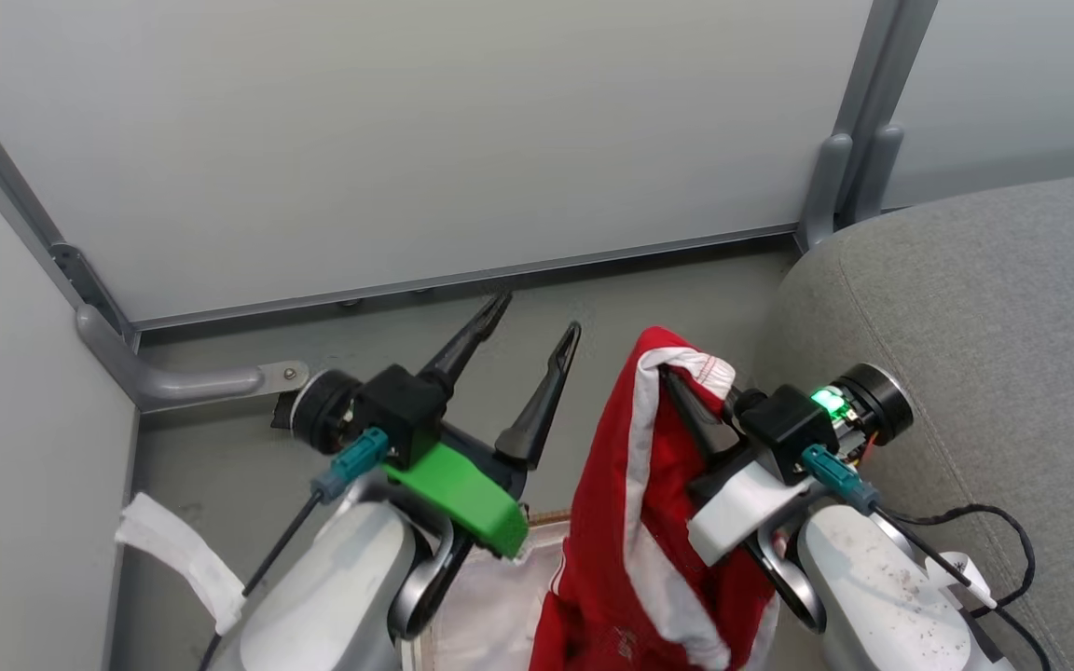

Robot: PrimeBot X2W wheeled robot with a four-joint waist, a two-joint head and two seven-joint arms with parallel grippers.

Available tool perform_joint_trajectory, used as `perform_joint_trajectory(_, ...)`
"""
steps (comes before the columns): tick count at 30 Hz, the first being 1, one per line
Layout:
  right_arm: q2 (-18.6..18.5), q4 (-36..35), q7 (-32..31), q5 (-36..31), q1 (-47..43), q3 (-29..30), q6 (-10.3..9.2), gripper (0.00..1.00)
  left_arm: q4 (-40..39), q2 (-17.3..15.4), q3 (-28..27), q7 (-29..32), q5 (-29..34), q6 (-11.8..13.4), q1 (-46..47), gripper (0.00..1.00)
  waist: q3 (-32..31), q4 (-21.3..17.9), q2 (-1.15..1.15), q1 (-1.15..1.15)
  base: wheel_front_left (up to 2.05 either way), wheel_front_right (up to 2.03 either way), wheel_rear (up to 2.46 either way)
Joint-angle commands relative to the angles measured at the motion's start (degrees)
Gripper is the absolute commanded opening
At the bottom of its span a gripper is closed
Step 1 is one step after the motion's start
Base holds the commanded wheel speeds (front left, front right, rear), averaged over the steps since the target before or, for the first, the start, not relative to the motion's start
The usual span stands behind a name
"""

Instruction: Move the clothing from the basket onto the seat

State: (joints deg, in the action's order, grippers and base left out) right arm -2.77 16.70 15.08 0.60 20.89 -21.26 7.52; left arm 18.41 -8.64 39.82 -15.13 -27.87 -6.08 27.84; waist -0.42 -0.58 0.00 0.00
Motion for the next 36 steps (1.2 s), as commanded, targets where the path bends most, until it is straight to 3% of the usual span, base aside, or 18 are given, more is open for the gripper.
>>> perform_joint_trajectory(1, -0.20, -0.24, 0.14, -0.48, -0.94, 0.67, -0.06, 0.00, -0.15, 0.34, -0.97, -0.02, 1.11, -0.38, -2.37, 1.00, -0.03, 0.16, 0.00, 0.00, 0.00, 0.00, 0.00)
perform_joint_trajectory(11, -0.21, -0.66, 0.14, -1.26, -2.72, 2.81, -0.06, 0.00, 1.08, 2.23, -5.13, -0.03, 6.44, -1.20, -11.68, 1.00, -0.23, -0.03, 0.00, 0.00, 0.00, 0.00, 0.00)
perform_joint_trajectory(21, -0.20, -1.42, 0.14, -2.18, -1.39, 4.95, -0.06, 0.00, 0.66, 3.53, -5.88, -0.02, 8.98, -1.48, -14.70, 1.00, 0.07, -2.07, 0.00, 0.00, 0.00, 0.00, 0.00)
perform_joint_trajectory(27, -0.37, -2.40, 0.14, -2.99, -1.99, 7.78, -0.06, 0.00, -0.47, 3.79, -5.14, -0.03, 8.94, -1.48, -14.81, 1.00, 0.60, -5.76, 0.00, 0.00, 0.00, 0.00, 0.00)
perform_joint_trajectory(36, -1.64, -3.78, 0.14, -3.61, -4.38, 11.86, -0.06, 0.00, -1.57, 4.45, -5.04, -0.03, 9.38, -1.50, -15.06, 1.00, 1.87, -14.44, 0.00, 0.00, 0.00, 0.00, 0.00)
